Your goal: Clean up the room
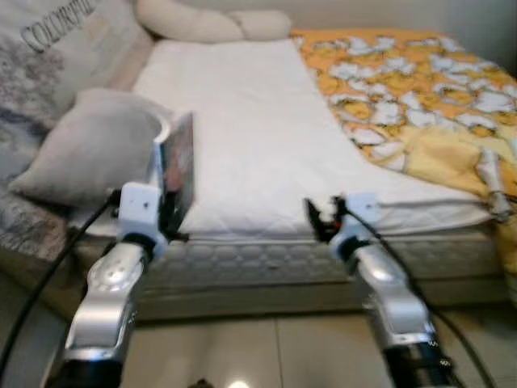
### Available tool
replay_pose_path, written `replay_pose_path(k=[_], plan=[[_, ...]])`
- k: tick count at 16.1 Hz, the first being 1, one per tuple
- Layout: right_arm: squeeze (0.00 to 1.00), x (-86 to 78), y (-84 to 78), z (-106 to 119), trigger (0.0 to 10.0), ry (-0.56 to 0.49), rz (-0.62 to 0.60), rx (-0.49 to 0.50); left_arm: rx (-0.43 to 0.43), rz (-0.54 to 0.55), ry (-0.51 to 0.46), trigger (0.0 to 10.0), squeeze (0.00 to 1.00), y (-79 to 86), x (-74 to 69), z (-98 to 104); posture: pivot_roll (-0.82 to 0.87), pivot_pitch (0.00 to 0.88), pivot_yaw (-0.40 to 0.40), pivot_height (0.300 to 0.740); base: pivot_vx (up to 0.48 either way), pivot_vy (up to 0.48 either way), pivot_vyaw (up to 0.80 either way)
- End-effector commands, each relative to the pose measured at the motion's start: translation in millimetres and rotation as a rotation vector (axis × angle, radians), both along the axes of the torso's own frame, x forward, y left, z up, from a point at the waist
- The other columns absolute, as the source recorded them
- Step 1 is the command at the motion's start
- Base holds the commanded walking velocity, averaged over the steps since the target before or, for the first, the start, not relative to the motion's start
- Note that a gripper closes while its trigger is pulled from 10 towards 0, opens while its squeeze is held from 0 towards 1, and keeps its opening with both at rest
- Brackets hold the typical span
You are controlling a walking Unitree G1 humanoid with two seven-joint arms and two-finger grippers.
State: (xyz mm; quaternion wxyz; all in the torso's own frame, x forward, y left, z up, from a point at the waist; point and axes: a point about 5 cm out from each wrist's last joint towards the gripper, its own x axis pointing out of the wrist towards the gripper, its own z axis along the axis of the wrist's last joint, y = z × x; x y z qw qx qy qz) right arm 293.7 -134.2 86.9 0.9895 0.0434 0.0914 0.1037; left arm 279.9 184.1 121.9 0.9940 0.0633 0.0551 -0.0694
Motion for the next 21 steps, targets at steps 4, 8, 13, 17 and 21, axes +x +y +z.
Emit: replay_pose_path(k=[4,8,13,17,21], plan=[[0.00,2.4,3.4,4.1,10.0,-0.025,-0.012,0.021,0.008,-0.004,-0.033,10.0,0.00,1.6,3.6,6.8,0.04,0.000,-0.002,0.740,0.323,0.000,0.20],[0.00,2.9,-0.6,3.3,10.0,-0.025,-0.014,0.014,0.003,-0.010,-0.034,10.0,0.00,0.0,6.2,6.6,0.04,0.000,0.002,0.740,0.332,0.000,0.00],[0.00,-0.2,3.8,1.3,10.0,-0.021,0.003,0.012,0.001,-0.013,-0.036,10.0,0.00,-0.8,6.6,5.7,0.04,0.000,-0.012,0.740,0.335,0.000,0.00],[0.00,-0.4,6.8,0.1,10.0,-0.021,0.034,-0.006,-0.003,-0.018,-0.042,10.0,0.00,-1.5,7.6,5.7,0.04,0.000,-0.020,0.740,0.337,0.000,0.00],[0.00,0.9,6.1,0.3,10.0,-0.024,0.034,-0.008,0.003,-0.027,-0.045,10.0,0.00,-1.5,7.9,5.7,0.05,0.000,-0.017,0.740,0.338,0.000,0.00]])
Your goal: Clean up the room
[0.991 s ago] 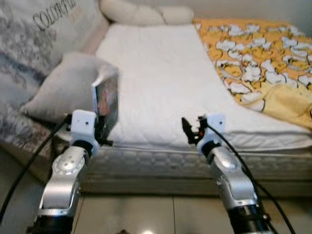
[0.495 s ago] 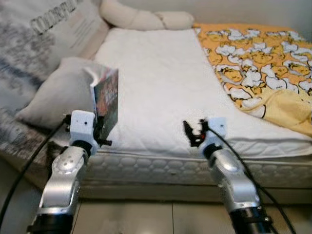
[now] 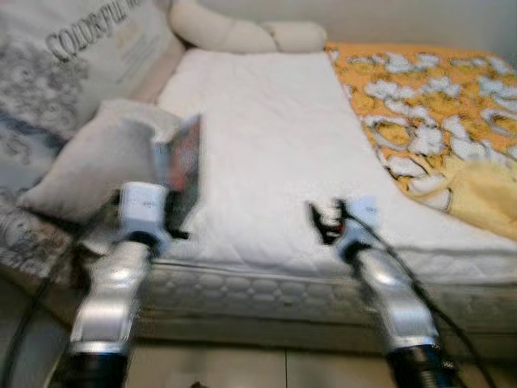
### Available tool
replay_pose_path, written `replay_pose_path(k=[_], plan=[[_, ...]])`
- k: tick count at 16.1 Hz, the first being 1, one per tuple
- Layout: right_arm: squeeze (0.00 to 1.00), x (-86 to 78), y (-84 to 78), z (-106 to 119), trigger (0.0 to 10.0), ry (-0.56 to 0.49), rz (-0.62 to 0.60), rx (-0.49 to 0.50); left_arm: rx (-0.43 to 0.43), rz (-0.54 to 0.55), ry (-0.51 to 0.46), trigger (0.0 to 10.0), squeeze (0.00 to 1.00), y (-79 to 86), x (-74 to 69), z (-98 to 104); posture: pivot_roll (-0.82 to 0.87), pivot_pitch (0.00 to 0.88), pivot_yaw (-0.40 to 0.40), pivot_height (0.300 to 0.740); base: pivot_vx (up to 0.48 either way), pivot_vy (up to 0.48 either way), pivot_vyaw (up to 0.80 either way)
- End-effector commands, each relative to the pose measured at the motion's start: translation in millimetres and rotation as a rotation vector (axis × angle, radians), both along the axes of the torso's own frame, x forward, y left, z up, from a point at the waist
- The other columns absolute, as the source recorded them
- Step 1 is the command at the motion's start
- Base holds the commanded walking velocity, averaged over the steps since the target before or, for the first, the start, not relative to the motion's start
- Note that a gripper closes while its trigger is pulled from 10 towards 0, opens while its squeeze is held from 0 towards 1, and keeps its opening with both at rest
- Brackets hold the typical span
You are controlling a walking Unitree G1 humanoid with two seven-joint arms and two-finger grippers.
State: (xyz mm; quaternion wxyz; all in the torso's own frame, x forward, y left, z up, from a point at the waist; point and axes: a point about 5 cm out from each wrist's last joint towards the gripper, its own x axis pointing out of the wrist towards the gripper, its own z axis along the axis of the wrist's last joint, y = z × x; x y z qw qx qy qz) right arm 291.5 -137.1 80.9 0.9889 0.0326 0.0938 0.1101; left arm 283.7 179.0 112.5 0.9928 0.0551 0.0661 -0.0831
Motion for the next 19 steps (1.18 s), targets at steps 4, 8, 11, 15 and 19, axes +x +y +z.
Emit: replay_pose_path(k=[4,8,11,15,19], plan=[[0.00,1.8,11.5,4.1,10.0,-0.023,0.027,0.013,0.024,-0.008,-0.073,10.0,0.00,4.8,4.2,15.9,0.05,0.000,-0.015,0.740,0.341,0.000,0.00],[0.00,1.8,10.9,4.4,10.0,-0.026,0.026,0.012,0.026,-0.016,-0.073,10.0,0.00,3.7,3.6,15.6,0.04,0.000,-0.013,0.740,0.340,0.000,0.00],[0.00,1.9,10.3,3.6,10.0,-0.025,0.026,0.007,0.035,-0.024,-0.072,10.0,0.00,3.8,3.1,15.4,0.04,0.000,-0.015,0.740,0.340,0.000,0.00],[0.00,2.5,12.3,2.4,10.0,-0.025,0.030,0.008,0.044,-0.024,-0.074,10.0,0.00,6.1,3.1,15.5,0.05,0.000,-0.016,0.740,0.338,0.000,0.00],[0.00,1.9,13.5,1.9,10.0,-0.025,0.028,0.011,0.053,-0.026,-0.081,10.0,0.00,9.2,4.0,18.2,0.05,0.000,-0.010,0.740,0.336,0.000,0.00]])
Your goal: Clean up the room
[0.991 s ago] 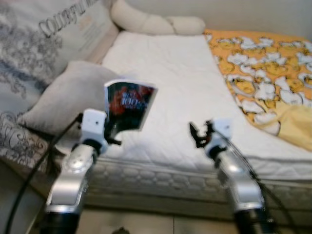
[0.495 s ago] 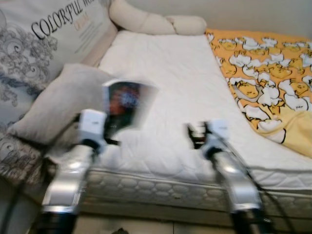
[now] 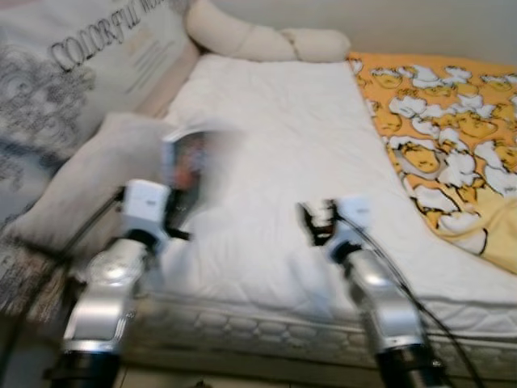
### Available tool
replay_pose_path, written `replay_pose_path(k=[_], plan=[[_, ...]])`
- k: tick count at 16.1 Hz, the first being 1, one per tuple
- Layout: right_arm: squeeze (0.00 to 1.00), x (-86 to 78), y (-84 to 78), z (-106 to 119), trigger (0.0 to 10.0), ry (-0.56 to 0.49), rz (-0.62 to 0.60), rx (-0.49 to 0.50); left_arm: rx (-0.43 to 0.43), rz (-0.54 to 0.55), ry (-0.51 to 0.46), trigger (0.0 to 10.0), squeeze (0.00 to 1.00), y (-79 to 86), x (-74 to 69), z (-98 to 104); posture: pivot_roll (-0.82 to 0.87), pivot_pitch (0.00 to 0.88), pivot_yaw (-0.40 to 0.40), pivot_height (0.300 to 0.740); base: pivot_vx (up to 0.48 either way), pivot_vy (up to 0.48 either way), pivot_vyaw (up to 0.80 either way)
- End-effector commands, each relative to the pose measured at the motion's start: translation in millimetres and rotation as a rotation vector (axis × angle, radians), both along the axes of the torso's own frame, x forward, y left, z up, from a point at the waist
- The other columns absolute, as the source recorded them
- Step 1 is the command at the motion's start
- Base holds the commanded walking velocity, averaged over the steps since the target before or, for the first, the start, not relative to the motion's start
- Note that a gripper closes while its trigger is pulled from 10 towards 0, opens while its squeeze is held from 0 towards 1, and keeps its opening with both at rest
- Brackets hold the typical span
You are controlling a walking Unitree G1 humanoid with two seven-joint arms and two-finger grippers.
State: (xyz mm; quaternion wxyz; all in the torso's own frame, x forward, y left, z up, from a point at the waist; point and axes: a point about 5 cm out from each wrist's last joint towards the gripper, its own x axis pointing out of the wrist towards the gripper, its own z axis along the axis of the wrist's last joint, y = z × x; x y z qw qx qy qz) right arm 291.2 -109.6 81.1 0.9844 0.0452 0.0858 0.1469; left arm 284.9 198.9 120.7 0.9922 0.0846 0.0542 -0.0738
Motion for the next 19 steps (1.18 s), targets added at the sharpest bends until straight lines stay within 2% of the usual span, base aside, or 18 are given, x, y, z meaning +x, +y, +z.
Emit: replay_pose_path(k=[1,10,16,19], plan=[[0.00,1.4,-14.3,1.2,10.0,-0.010,-0.043,-0.021,-0.002,-0.041,-0.050,10.0,0.00,-10.5,2.7,10.2,0.05,0.000,-0.010,0.740,0.334,0.000,0.00],[0.00,-1.8,-19.9,0.4,10.0,-0.004,-0.053,-0.029,0.007,-0.057,-0.042,10.0,0.00,-12.2,4.1,8.5,0.04,0.000,-0.015,0.740,0.318,0.000,0.00],[0.00,-3.9,-21.9,0.8,10.0,-0.002,-0.058,-0.026,0.001,-0.076,-0.030,10.0,0.00,-16.7,2.2,5.4,0.03,0.000,-0.017,0.740,0.000,0.000,0.00],[0.00,-3.5,-23.7,2.0,10.0,-0.004,-0.061,-0.020,-0.051,-0.103,-0.001,10.0,0.00,-21.4,2.0,4.2,0.05,0.000,-0.028,0.740,0.000,0.000,0.00]])
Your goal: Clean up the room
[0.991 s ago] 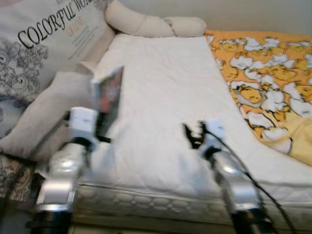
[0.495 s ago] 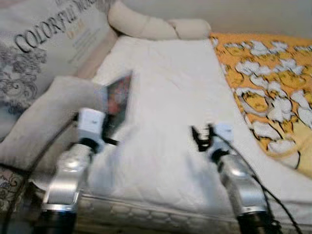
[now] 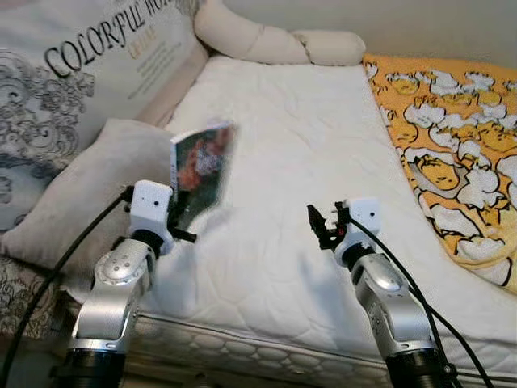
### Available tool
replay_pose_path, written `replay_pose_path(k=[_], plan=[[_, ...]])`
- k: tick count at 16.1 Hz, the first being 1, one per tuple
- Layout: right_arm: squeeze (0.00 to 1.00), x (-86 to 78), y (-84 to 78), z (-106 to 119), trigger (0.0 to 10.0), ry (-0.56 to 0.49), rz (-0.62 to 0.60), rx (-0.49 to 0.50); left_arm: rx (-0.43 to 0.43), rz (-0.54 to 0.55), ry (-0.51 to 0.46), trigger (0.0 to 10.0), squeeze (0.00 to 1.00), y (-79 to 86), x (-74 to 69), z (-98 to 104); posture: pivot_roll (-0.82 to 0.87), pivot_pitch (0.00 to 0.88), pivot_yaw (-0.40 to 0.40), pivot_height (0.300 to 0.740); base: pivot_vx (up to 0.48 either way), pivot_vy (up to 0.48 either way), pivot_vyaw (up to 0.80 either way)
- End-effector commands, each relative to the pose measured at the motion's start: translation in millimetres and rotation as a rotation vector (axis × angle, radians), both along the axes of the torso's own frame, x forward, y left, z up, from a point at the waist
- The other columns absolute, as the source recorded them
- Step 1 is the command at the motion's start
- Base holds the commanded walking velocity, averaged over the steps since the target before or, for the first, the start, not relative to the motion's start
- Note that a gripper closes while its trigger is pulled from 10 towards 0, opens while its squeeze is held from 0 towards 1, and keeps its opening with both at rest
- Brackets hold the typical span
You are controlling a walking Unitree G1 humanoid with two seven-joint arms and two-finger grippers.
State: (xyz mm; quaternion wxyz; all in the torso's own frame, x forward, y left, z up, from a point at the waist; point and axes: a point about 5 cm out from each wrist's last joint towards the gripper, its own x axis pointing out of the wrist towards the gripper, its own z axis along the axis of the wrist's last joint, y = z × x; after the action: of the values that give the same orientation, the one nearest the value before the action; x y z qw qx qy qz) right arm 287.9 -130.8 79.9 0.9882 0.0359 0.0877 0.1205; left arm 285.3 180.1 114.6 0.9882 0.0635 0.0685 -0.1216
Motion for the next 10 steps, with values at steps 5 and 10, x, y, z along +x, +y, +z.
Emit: replay_pose_path(k=[5,10], plan=[[0.00,6.2,-13.9,12.6,10.0,-0.043,0.035,-0.048,-0.026,-0.169,0.104,10.0,0.00,-19.0,31.6,2.2,0.04,0.000,-0.016,0.740,0.000,0.000,0.00],[0.00,-0.1,-24.7,31.3,10.0,-0.068,0.280,-0.178,-0.138,-0.408,0.198,10.0,0.00,-36.4,55.6,8.0,-0.02,0.000,0.044,0.740,0.000,0.000,0.00]])
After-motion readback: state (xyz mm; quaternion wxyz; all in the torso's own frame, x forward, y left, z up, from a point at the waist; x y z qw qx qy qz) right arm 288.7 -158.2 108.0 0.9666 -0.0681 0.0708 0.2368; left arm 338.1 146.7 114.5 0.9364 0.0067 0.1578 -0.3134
